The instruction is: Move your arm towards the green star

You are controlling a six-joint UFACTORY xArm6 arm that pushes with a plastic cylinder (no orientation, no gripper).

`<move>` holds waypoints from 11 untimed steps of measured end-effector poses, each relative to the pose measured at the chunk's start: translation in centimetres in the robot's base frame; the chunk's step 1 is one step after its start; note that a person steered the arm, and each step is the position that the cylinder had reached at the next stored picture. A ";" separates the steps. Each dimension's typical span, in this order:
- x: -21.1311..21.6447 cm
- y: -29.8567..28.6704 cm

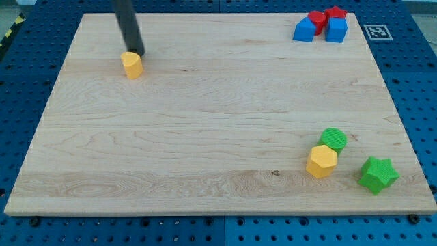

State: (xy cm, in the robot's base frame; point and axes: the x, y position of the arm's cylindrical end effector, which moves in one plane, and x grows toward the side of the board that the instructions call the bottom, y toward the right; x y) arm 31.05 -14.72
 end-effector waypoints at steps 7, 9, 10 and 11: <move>21.9 38.1; 22.0 38.1; 22.0 39.2; 22.9 41.4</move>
